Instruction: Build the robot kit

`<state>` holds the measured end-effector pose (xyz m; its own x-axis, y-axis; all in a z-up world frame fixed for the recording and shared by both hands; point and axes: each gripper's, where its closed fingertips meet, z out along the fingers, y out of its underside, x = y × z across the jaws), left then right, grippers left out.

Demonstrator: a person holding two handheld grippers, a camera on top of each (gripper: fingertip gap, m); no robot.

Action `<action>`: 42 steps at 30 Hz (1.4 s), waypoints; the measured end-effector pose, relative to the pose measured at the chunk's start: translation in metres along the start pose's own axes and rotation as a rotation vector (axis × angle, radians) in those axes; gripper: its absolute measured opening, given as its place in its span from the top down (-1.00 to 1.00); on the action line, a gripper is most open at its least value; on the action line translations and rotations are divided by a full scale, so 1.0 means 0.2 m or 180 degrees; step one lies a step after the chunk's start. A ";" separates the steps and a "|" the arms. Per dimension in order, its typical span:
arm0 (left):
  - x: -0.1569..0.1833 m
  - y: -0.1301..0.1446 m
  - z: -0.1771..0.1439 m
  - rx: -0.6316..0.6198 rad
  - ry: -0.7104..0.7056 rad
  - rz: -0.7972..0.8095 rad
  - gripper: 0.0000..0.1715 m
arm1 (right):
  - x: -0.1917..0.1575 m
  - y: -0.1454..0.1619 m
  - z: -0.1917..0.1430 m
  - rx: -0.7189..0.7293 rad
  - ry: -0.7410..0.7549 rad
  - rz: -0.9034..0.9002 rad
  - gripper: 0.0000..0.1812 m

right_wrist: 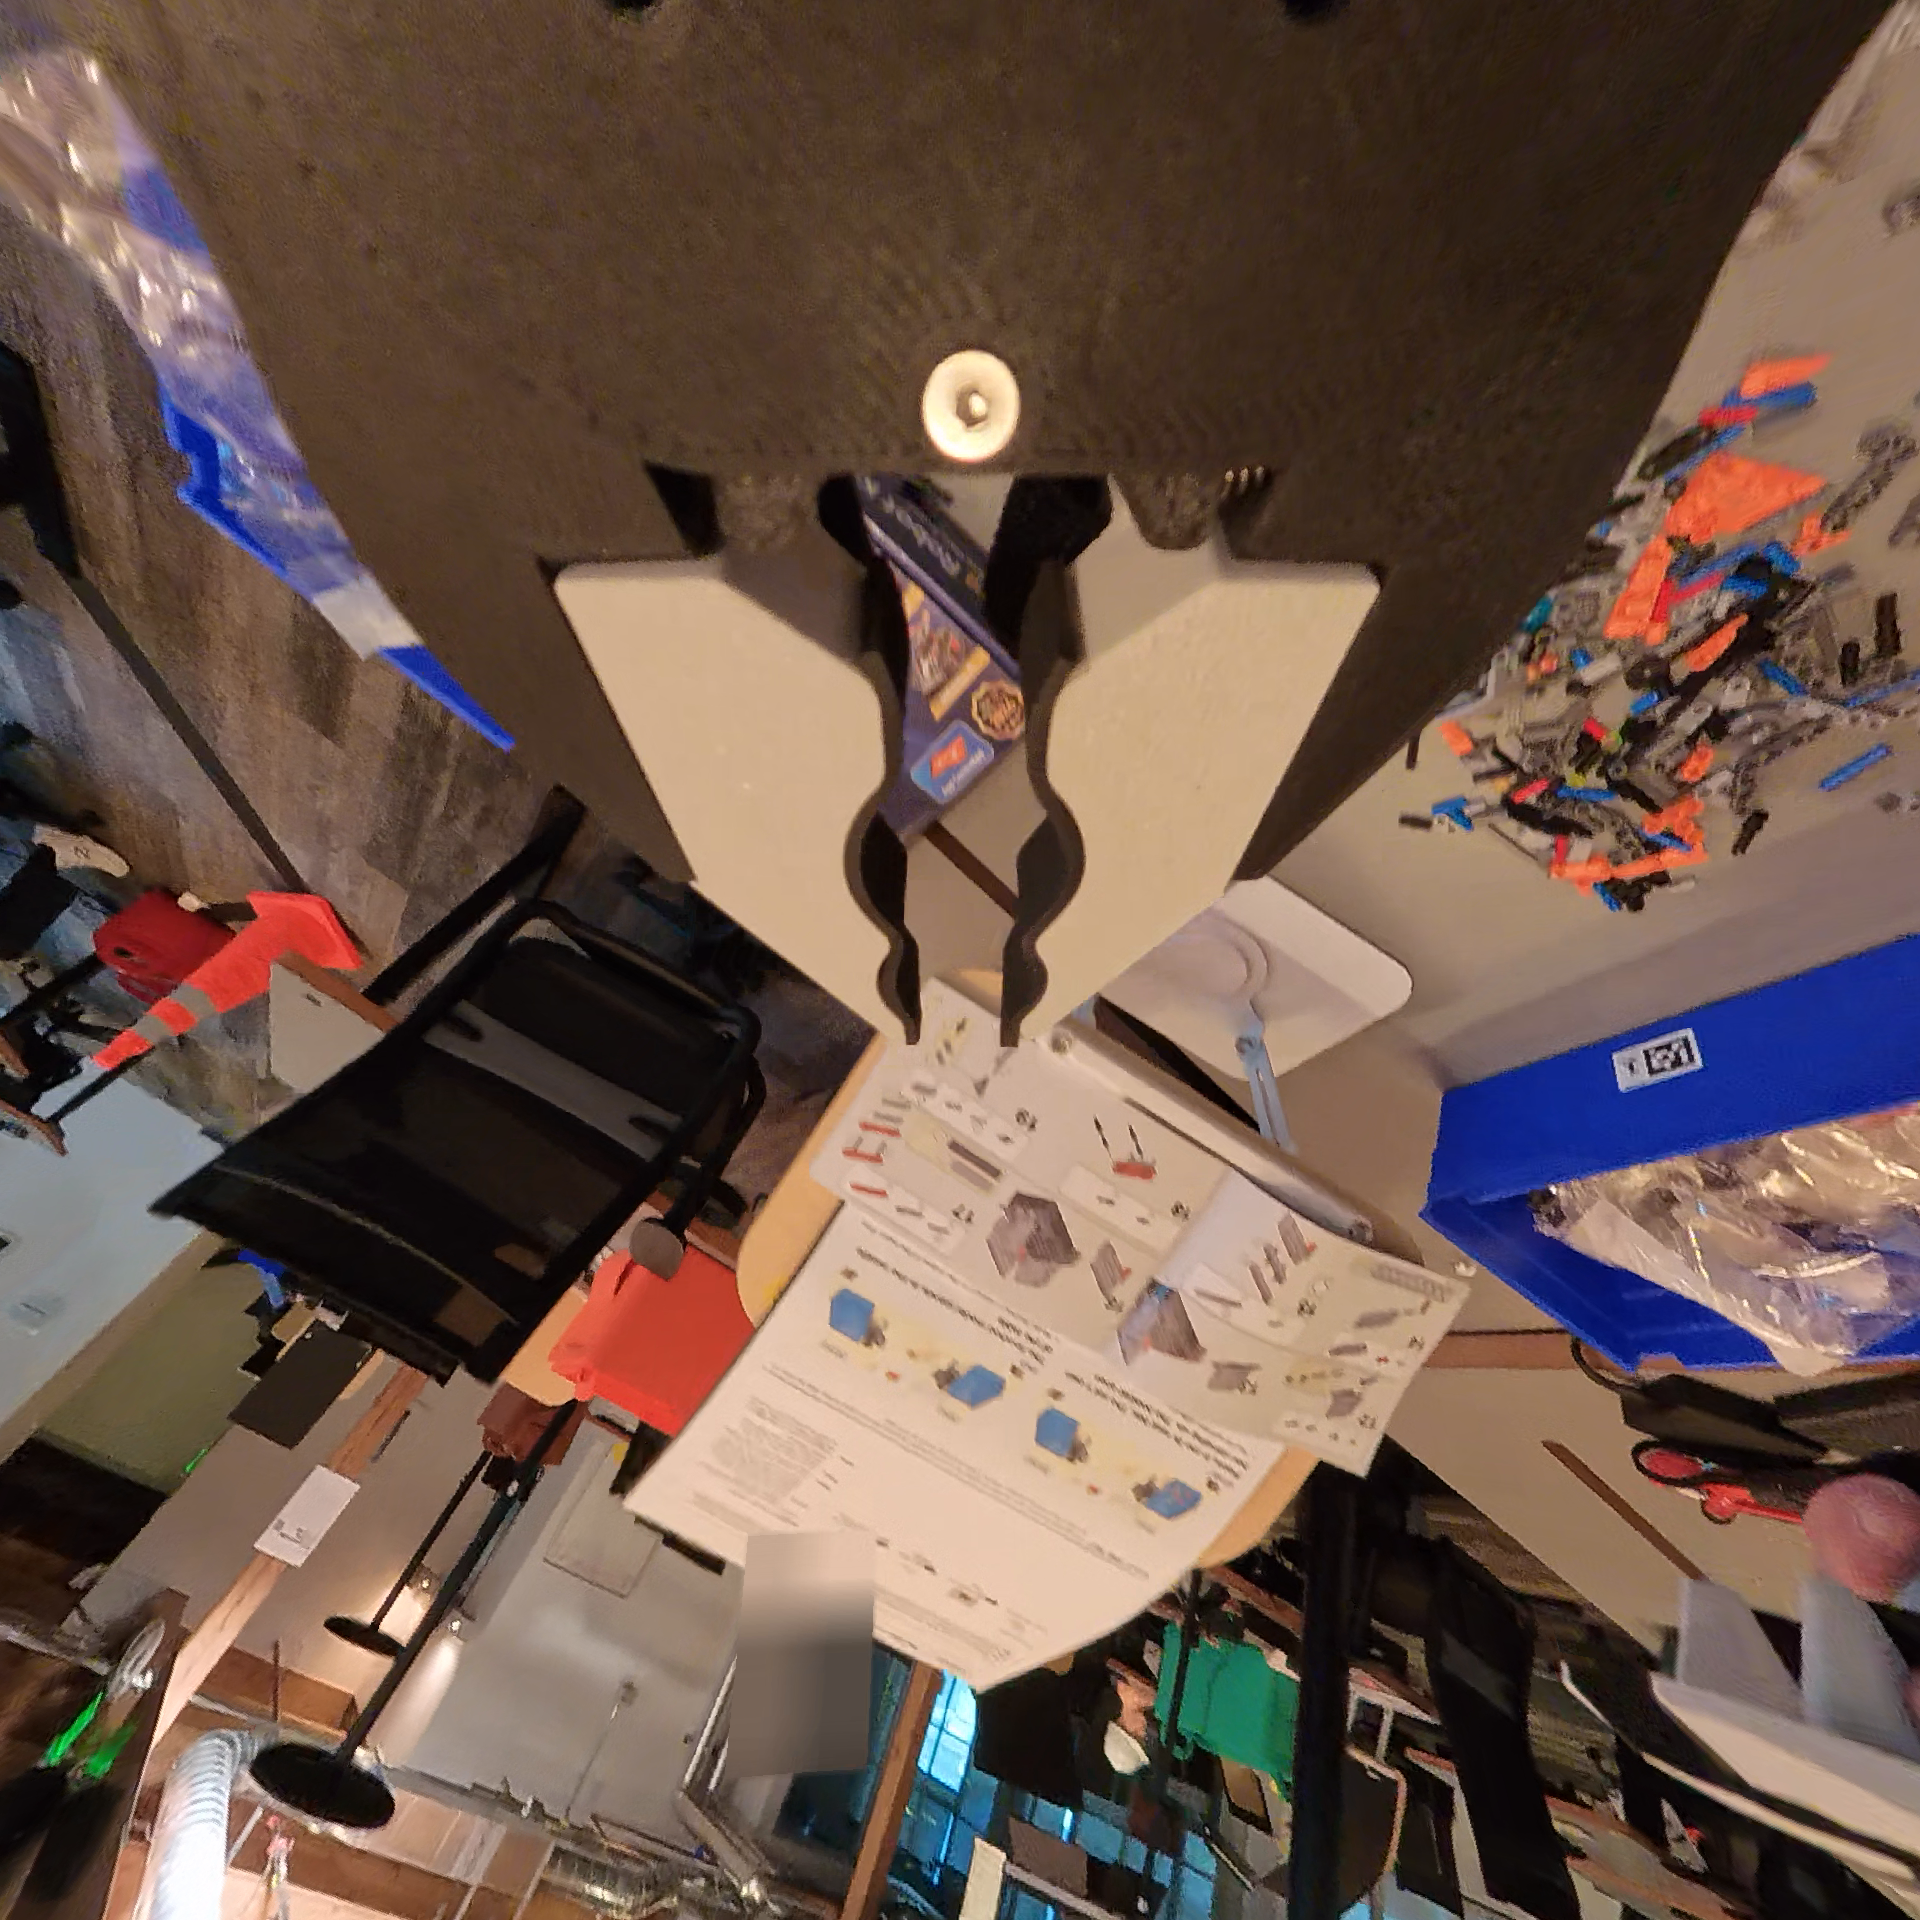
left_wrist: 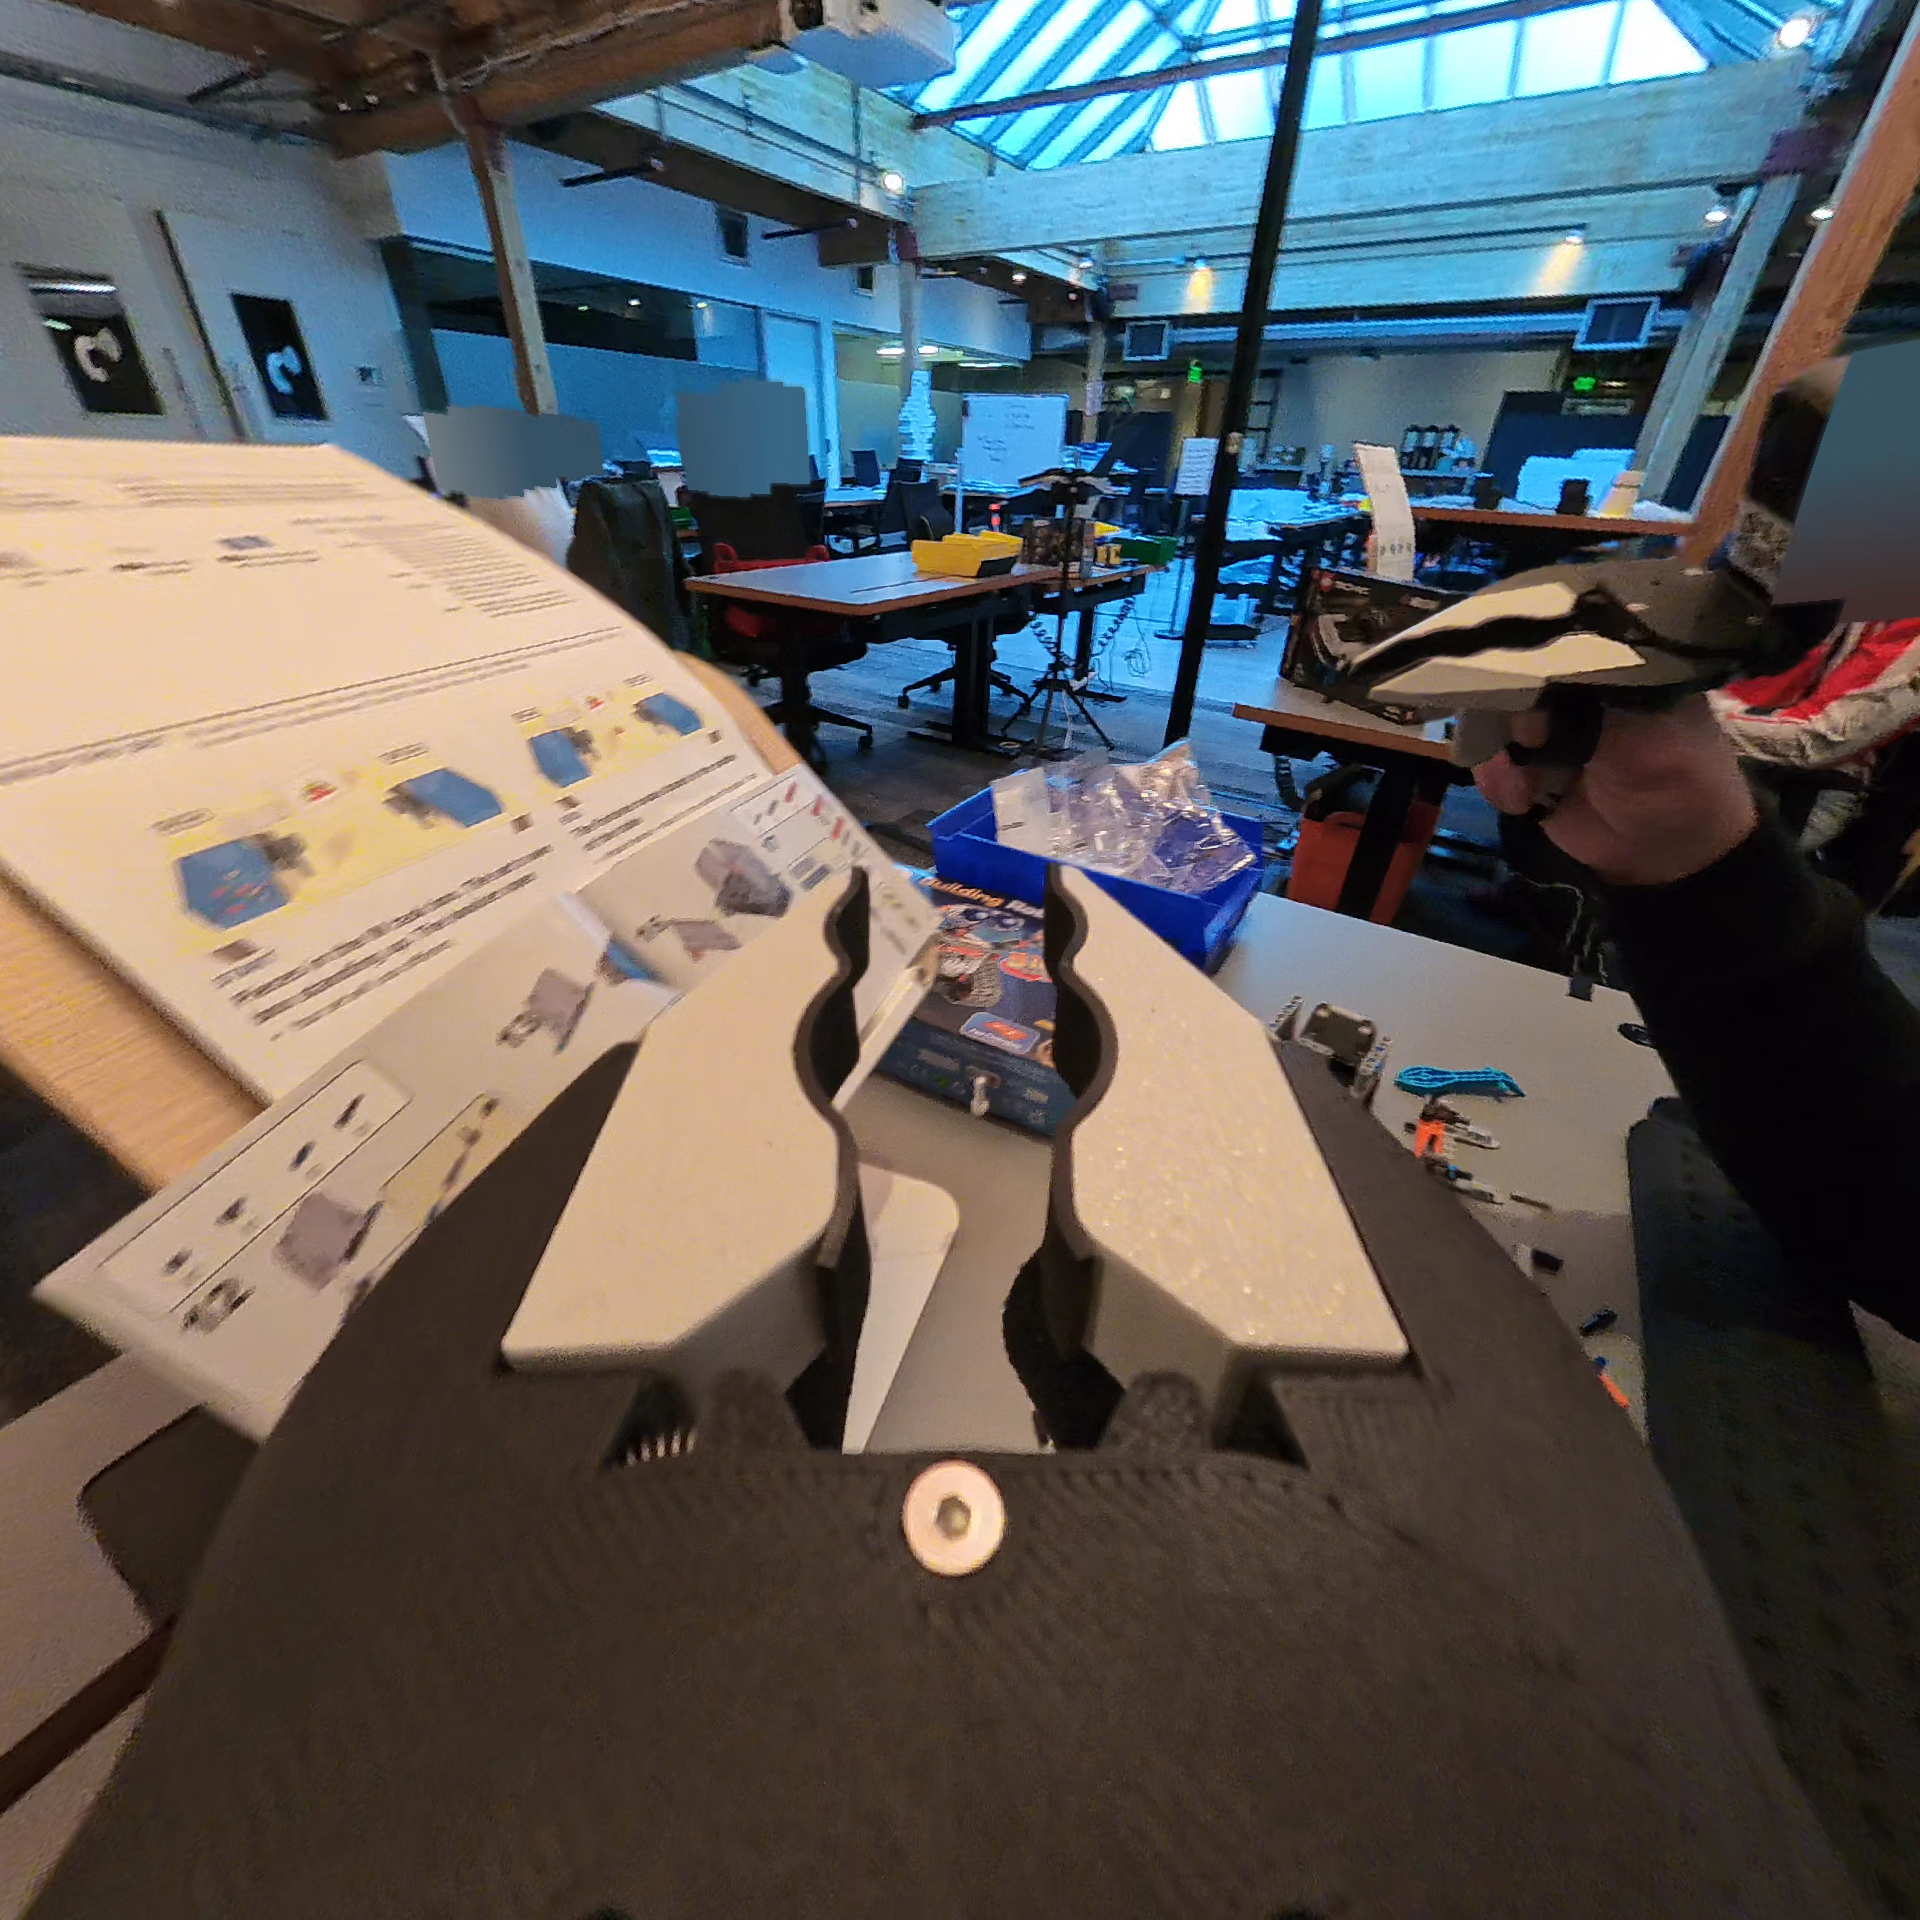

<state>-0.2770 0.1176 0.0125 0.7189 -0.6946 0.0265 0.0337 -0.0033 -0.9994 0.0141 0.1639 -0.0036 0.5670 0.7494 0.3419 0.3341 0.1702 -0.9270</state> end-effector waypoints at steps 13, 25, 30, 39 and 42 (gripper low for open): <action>0.72 0.43 0.75 -0.1010 0.1093 0.0354 0.68 | -0.13 0.91 -0.23 -0.1218 -0.1159 0.0157 0.83; 1.36 1.29 1.17 -0.2051 0.2086 0.0304 0.71 | -0.28 1.30 -0.33 -0.1632 -0.1858 0.0227 0.82; 1.39 1.42 1.25 -0.2137 0.1995 0.0406 0.67 | -0.30 1.34 -0.34 -0.1625 -0.1954 0.0221 0.83; 1.39 1.60 1.33 -0.2265 0.1804 0.0662 0.72 | -0.33 1.36 -0.31 -0.1686 -0.1932 0.0206 0.93; 1.37 1.61 1.34 -0.2219 0.1773 0.0615 0.91 | -0.35 1.36 -0.31 -0.1698 -0.1988 0.0272 0.93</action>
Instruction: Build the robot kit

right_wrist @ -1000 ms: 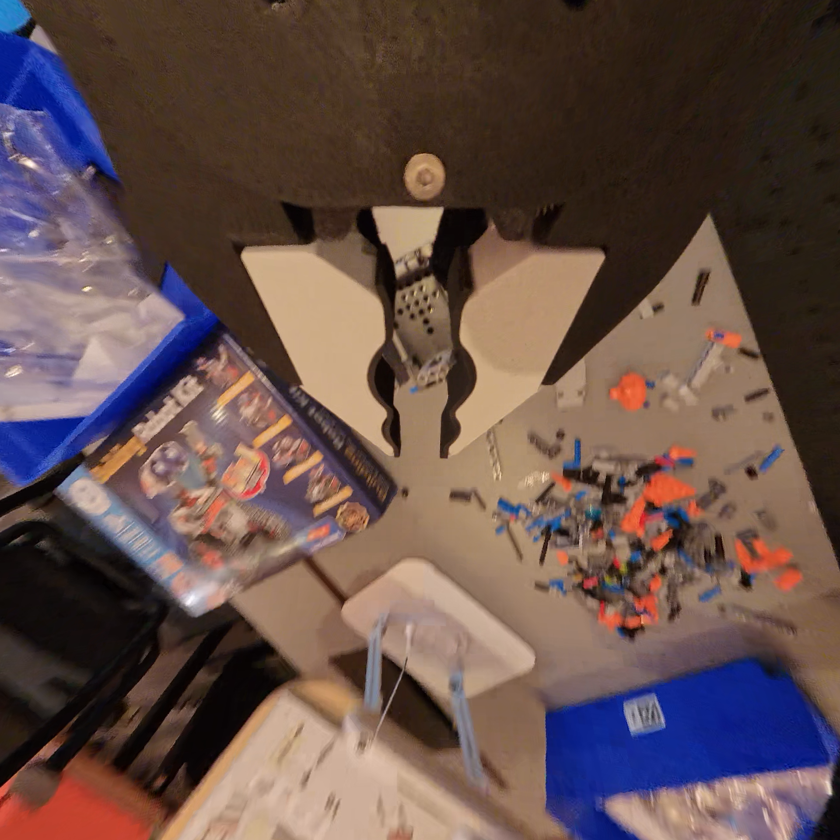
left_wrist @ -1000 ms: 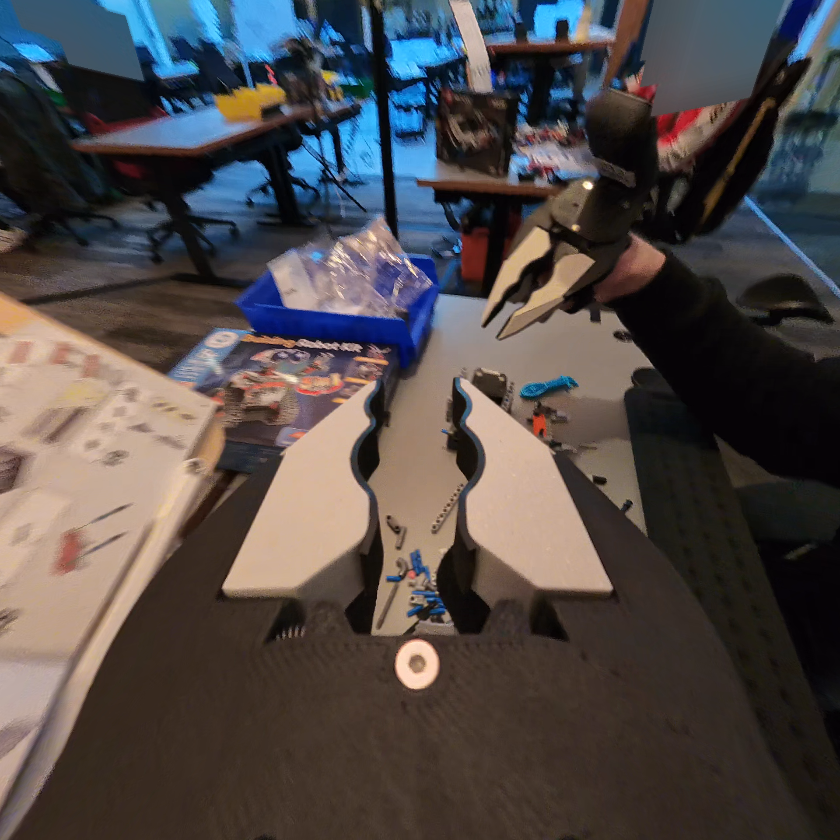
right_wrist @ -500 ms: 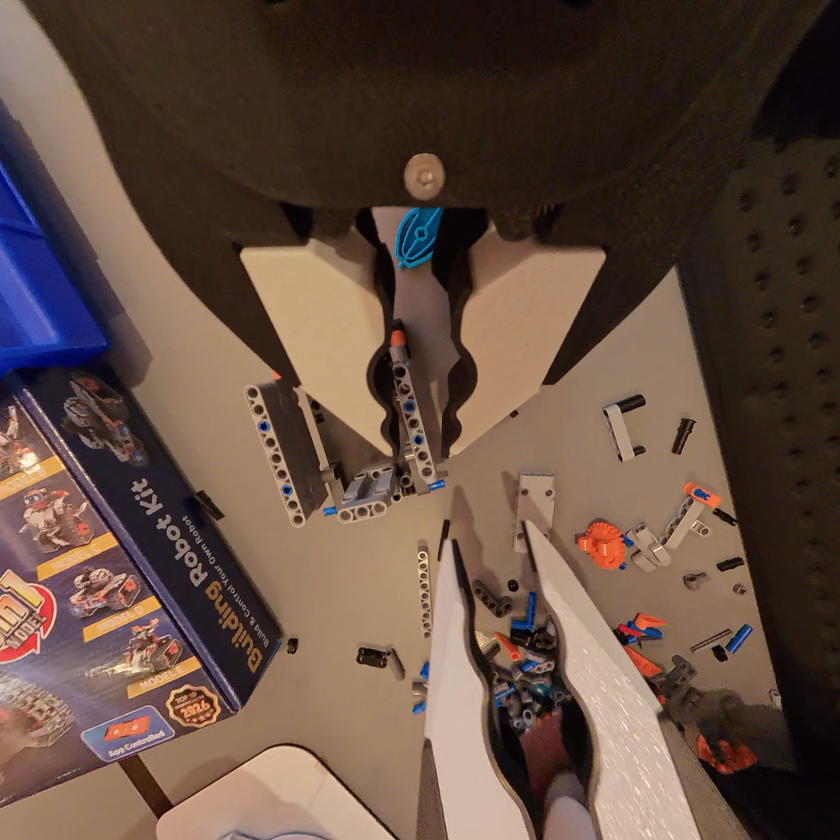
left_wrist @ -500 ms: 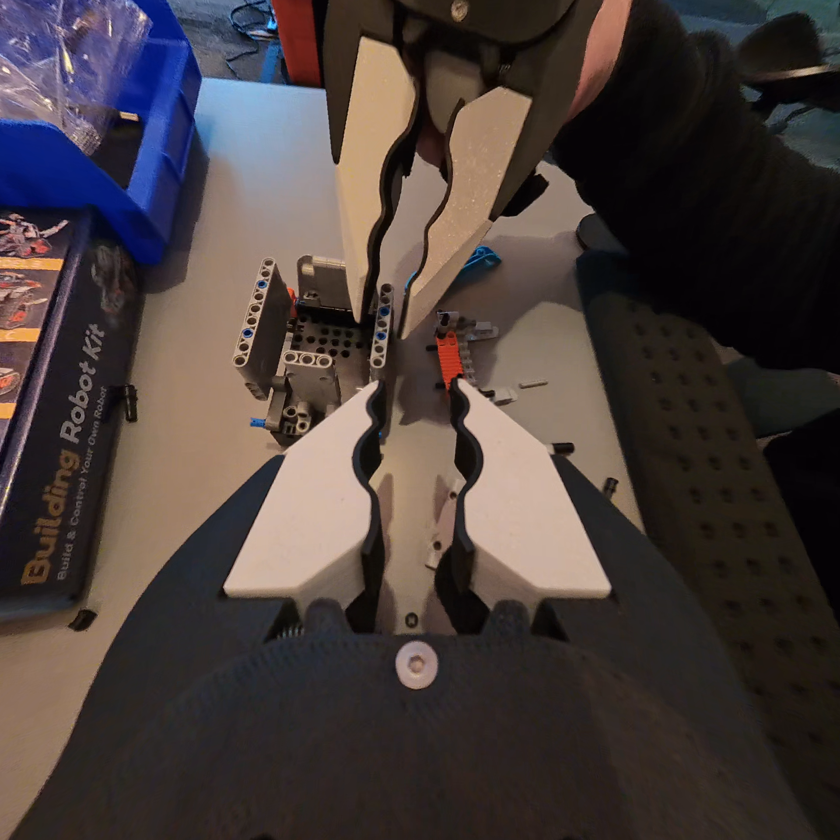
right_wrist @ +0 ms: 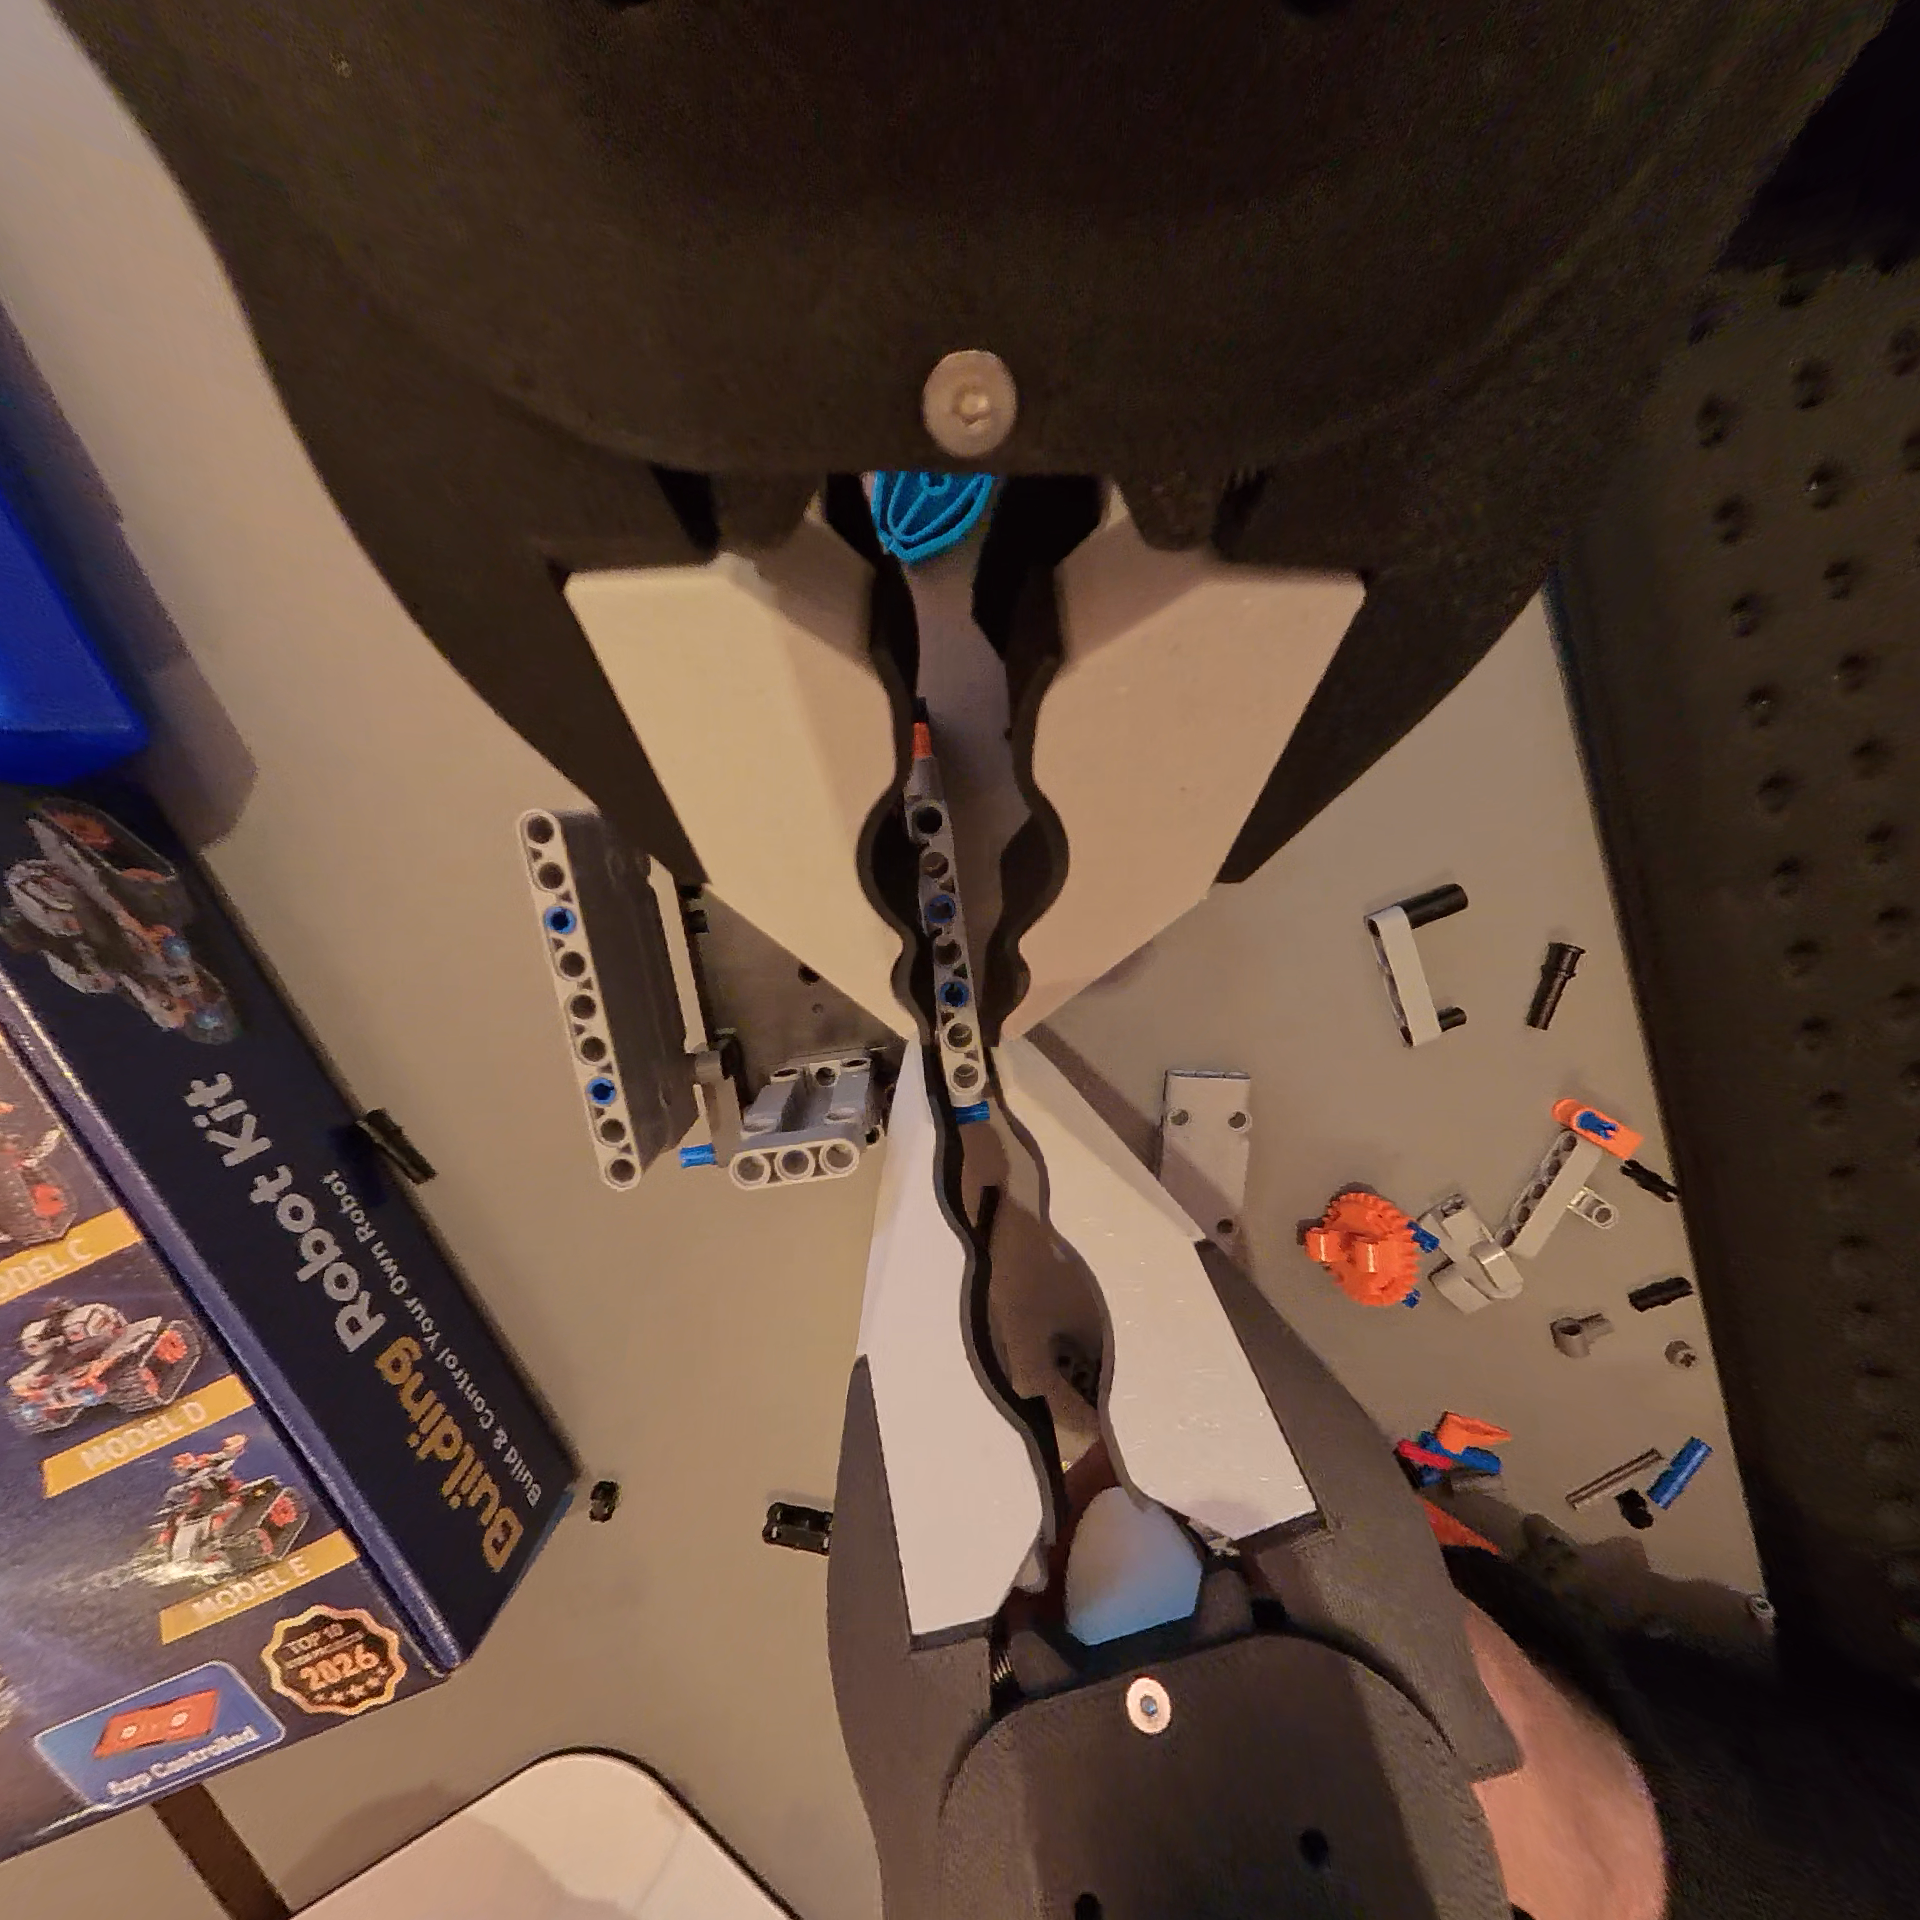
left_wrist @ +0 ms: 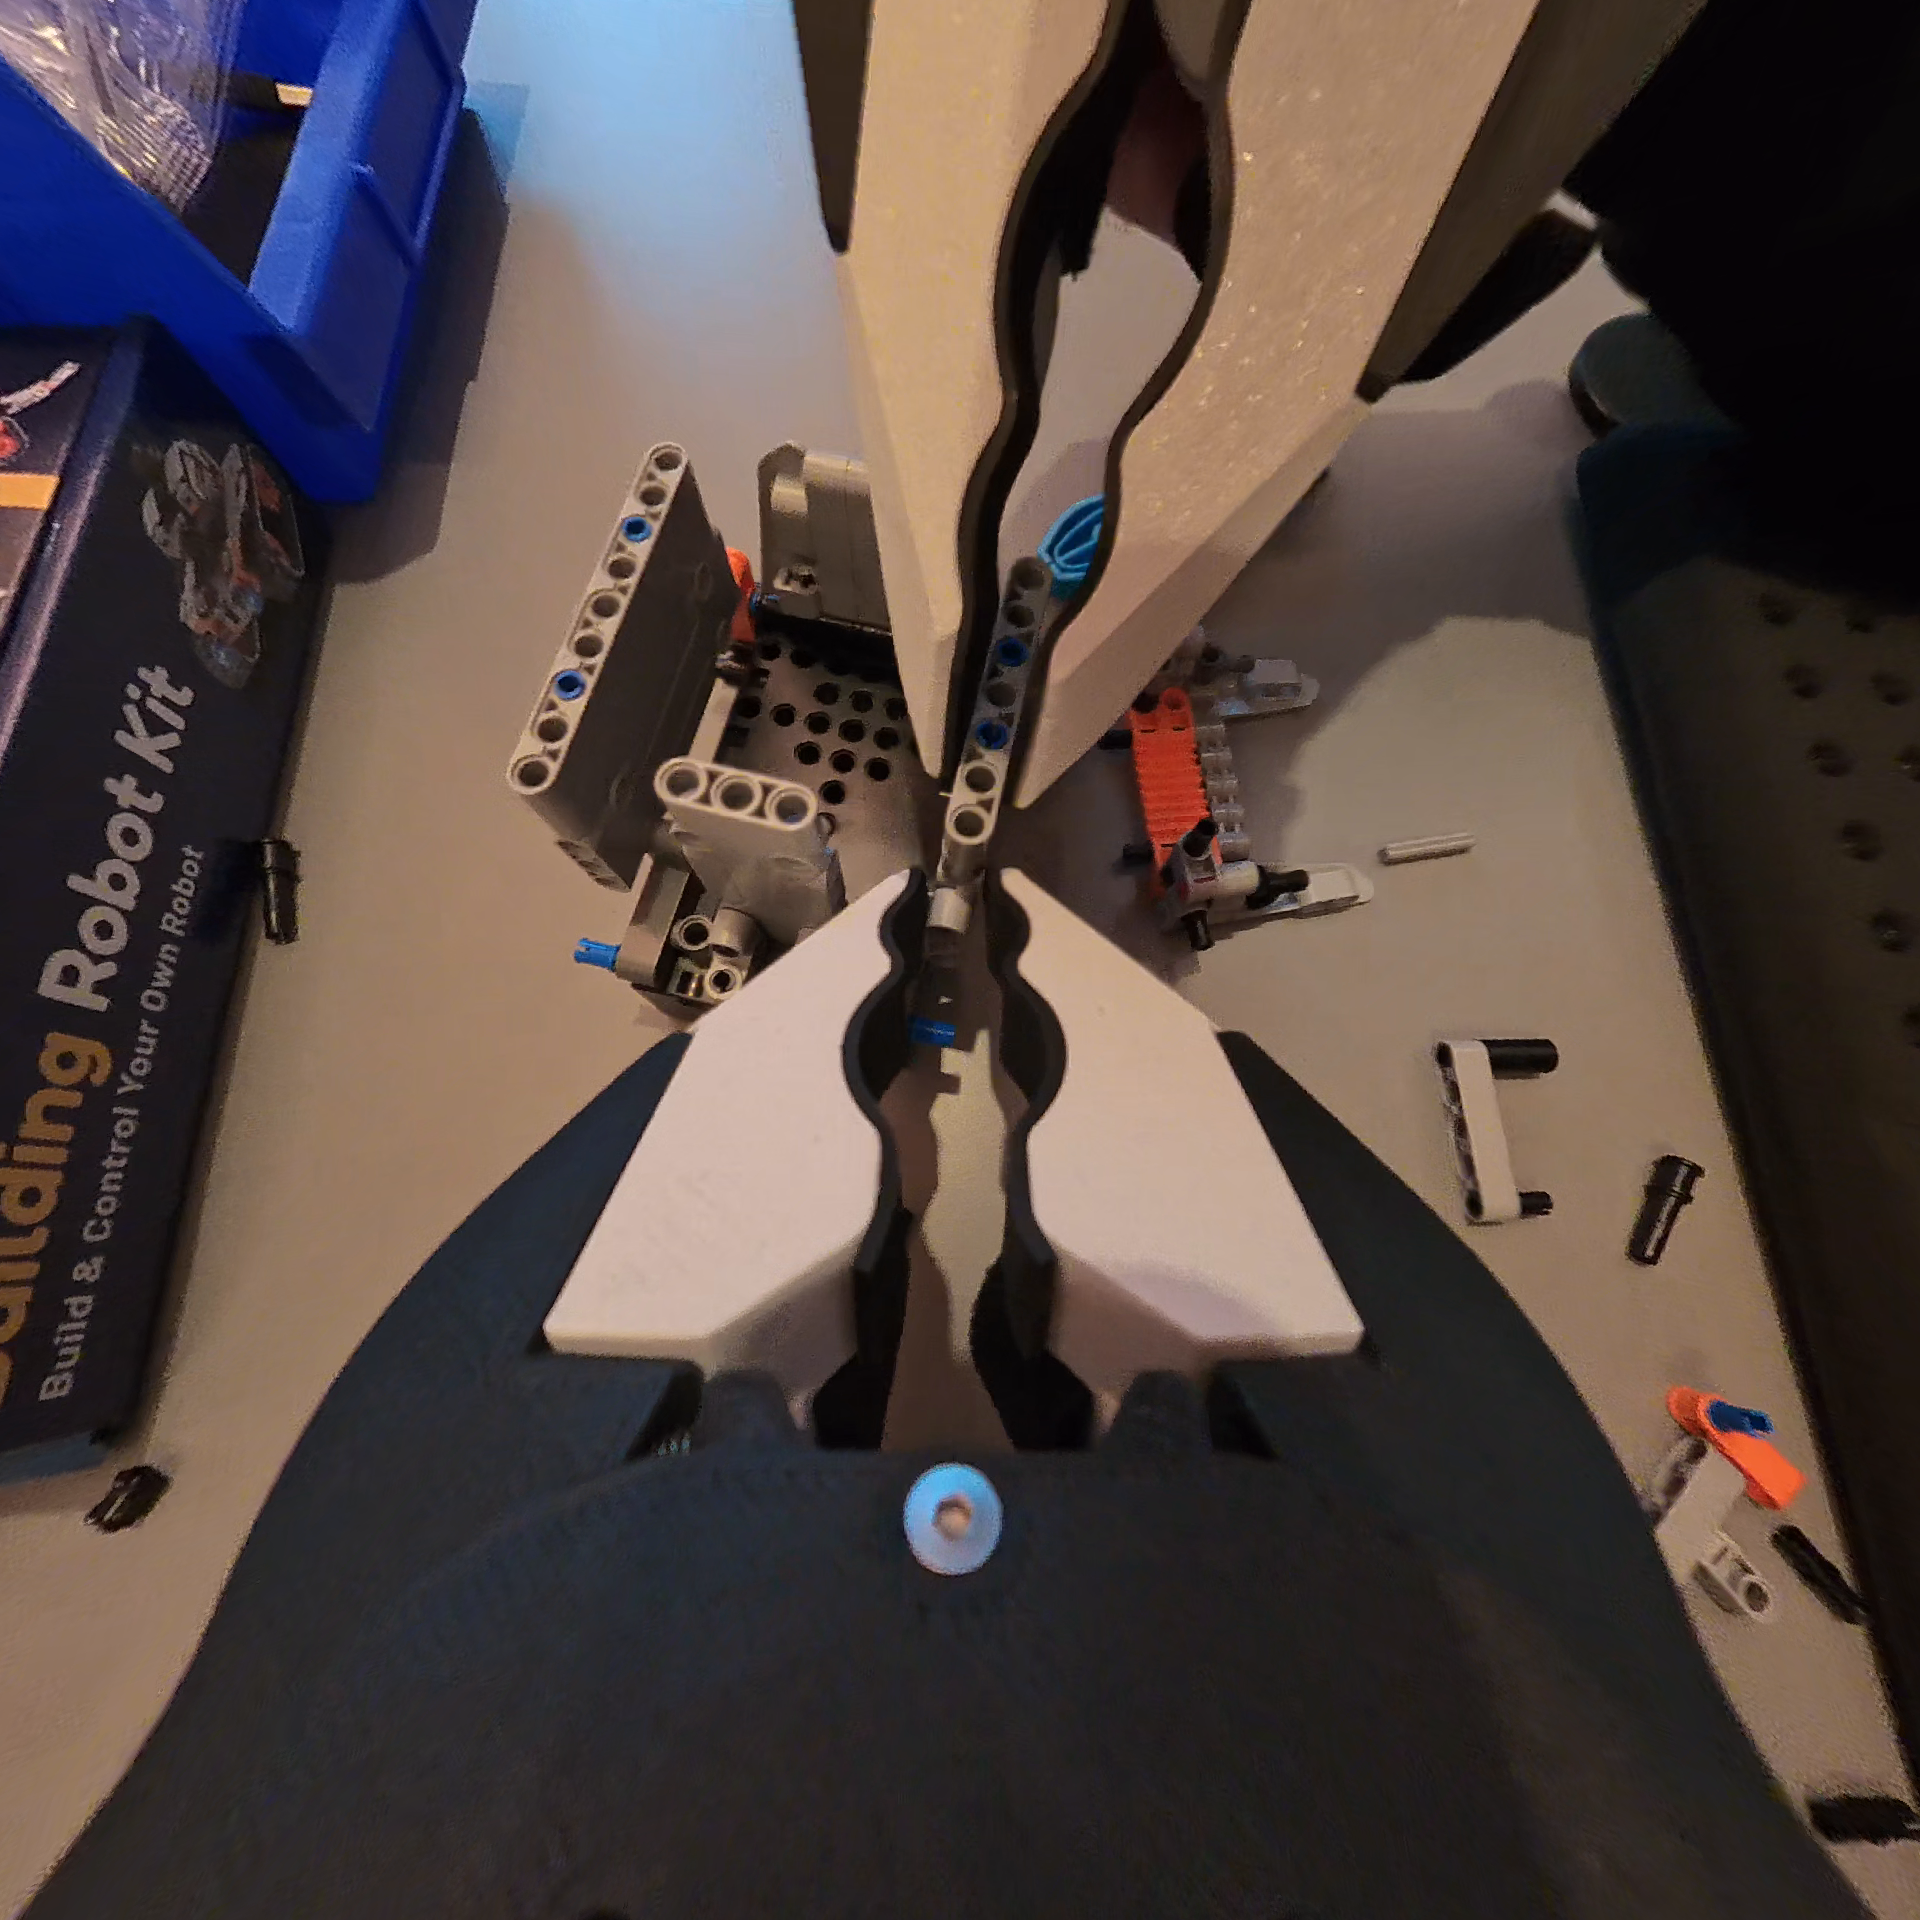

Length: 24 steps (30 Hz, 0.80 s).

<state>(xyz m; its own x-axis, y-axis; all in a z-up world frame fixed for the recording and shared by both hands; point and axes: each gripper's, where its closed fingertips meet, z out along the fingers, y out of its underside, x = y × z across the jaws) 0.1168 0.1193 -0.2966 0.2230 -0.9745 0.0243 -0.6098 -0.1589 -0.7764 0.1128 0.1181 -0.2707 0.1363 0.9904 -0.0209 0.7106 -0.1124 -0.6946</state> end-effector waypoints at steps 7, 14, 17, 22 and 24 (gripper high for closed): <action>0.01 -0.01 0.01 0.0103 0.0144 0.0009 0.91 | 0.00 -0.01 0.04 -0.0064 0.0013 -0.0062 0.93; 0.00 -0.01 0.00 0.0201 0.0267 -0.0088 0.89 | 0.01 -0.02 0.05 0.0017 0.0049 -0.0032 0.95; 0.00 0.00 0.00 0.0238 0.0310 -0.0058 0.90 | 0.01 -0.03 0.05 0.0098 0.0086 -0.0009 0.95; 0.01 0.01 -0.02 0.0326 0.0416 0.0015 0.91 | 0.00 -0.05 0.05 0.0323 0.0133 -0.0008 0.95; 0.01 0.01 -0.03 0.0339 0.0413 0.0036 0.91 | 0.00 -0.06 0.05 0.0381 0.0134 -0.0017 0.95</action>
